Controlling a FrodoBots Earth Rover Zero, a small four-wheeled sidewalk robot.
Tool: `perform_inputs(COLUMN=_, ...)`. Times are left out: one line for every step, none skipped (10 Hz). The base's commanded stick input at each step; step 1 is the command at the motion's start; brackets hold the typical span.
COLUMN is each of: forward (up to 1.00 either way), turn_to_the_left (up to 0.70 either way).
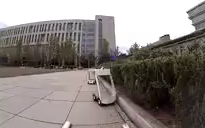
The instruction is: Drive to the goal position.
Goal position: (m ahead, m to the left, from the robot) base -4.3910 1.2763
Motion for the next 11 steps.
perform_inputs(forward=0.06, turn_to_the_left=0.00)
perform_inputs(forward=0.06, turn_to_the_left=0.00)
perform_inputs(forward=0.06, turn_to_the_left=0.00)
perform_inputs(forward=0.06, turn_to_the_left=0.00)
perform_inputs(forward=0.06, turn_to_the_left=0.00)
perform_inputs(forward=0.06, turn_to_the_left=0.00)
perform_inputs(forward=0.06, turn_to_the_left=0.00)
perform_inputs(forward=0.06, turn_to_the_left=0.00)
perform_inputs(forward=0.06, turn_to_the_left=0.00)
perform_inputs(forward=0.06, turn_to_the_left=0.00)
perform_inputs(forward=0.06, turn_to_the_left=0.00)
